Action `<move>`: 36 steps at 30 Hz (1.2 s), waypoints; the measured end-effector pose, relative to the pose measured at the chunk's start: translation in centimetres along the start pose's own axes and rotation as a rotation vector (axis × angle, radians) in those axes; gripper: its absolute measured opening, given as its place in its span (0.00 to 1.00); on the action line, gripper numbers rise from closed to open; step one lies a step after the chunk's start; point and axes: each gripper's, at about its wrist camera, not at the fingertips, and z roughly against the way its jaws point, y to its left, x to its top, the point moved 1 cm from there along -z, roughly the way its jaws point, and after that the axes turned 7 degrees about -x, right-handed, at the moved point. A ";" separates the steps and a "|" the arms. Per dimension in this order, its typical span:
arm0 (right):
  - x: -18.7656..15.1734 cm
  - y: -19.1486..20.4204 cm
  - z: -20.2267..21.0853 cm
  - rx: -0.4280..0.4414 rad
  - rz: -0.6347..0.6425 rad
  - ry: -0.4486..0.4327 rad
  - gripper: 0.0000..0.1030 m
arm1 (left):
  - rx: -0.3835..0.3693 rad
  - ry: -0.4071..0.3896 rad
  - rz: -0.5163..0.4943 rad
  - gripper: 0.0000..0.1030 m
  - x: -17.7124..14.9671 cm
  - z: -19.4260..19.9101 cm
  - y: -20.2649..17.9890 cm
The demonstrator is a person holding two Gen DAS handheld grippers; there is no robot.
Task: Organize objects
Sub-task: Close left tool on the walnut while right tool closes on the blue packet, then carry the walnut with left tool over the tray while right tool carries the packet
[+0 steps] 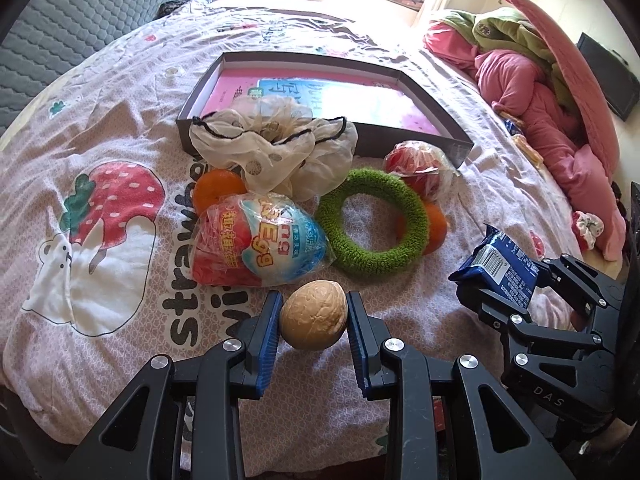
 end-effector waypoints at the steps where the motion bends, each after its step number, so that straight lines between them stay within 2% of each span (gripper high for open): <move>1: 0.1 0.0 0.4 0.002 -0.005 -0.008 0.51 | -0.002 -0.008 -0.002 0.31 0.0 0.3 -0.1; 21: 2.4 0.4 6.2 -0.014 -0.067 -0.152 0.51 | 0.005 -0.120 -0.040 0.31 1.1 4.8 -1.6; 36: 4.2 -0.3 8.0 -0.026 -0.128 -0.220 0.51 | 0.015 -0.194 -0.047 0.31 4.9 6.5 -2.0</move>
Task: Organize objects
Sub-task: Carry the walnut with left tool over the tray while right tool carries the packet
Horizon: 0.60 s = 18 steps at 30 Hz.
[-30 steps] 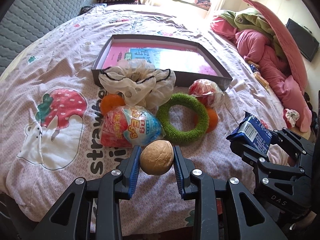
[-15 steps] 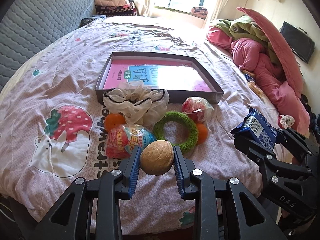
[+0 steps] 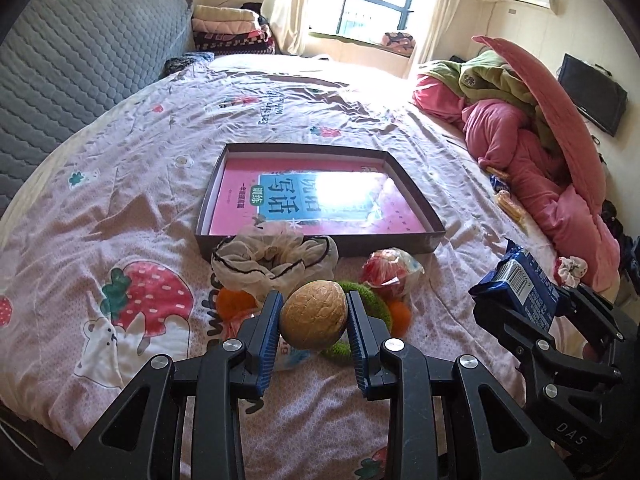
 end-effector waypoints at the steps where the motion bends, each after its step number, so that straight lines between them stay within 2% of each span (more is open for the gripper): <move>1: 0.1 0.0 0.0 -0.001 -0.001 -0.003 0.51 | 0.001 -0.004 0.001 0.31 0.2 0.0 0.0; 13: 2.8 -0.3 -0.5 -0.050 -0.014 -0.048 0.51 | 0.015 -0.047 -0.003 0.31 3.6 -0.7 1.0; 18: 4.1 -0.5 -1.3 -0.042 -0.025 -0.051 0.51 | 0.022 -0.050 -0.003 0.31 5.1 -1.4 2.0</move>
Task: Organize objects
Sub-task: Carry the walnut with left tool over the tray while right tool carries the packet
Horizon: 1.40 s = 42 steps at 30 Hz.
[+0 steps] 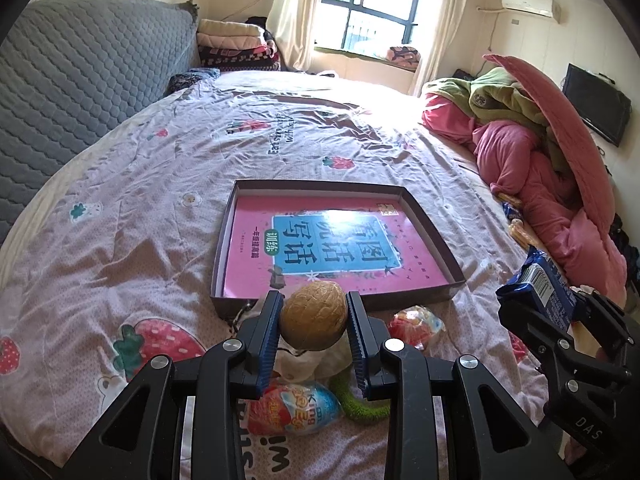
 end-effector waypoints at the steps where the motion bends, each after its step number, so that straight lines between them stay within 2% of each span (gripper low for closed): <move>1: 0.2 0.0 -0.2 0.003 0.000 -0.002 0.51 | 0.000 0.001 0.005 0.31 0.3 -0.2 0.3; 10: 2.4 -0.2 -2.8 -0.004 -0.006 -0.007 0.51 | 0.014 -0.016 0.022 0.31 3.2 -2.0 2.5; 23: 3.9 -1.4 -7.0 -0.043 -0.002 0.016 0.51 | 0.018 0.013 0.044 0.31 5.5 -5.9 5.4; 31: 4.3 -2.0 -9.9 -0.066 -0.002 0.054 0.51 | 0.028 0.069 0.028 0.31 6.3 -9.9 5.7; 42: 3.4 -2.6 -14.6 -0.064 -0.024 0.113 0.51 | 0.041 0.168 0.038 0.31 5.2 -15.4 6.7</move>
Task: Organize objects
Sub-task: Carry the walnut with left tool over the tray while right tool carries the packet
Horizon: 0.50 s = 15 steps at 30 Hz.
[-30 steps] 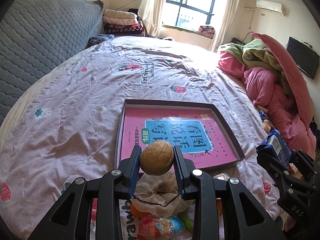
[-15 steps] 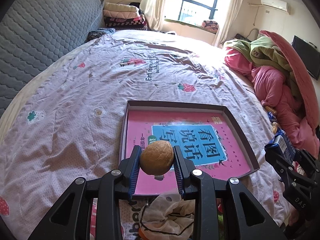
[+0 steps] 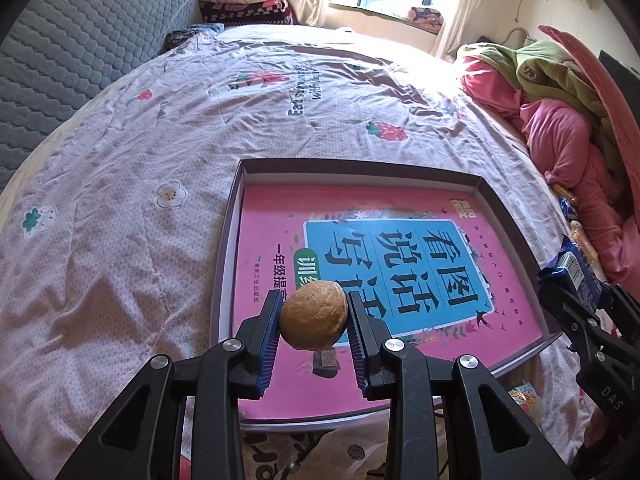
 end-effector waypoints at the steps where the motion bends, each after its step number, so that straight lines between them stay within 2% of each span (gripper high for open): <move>1: -0.1 0.0 -0.5 0.000 -0.001 0.008 0.51 | -0.002 0.008 0.002 0.31 0.0 -0.4 0.0; 15: -1.3 -0.4 -5.4 -0.036 -0.002 0.089 0.51 | -0.013 0.050 -0.004 0.31 0.1 -3.5 -0.5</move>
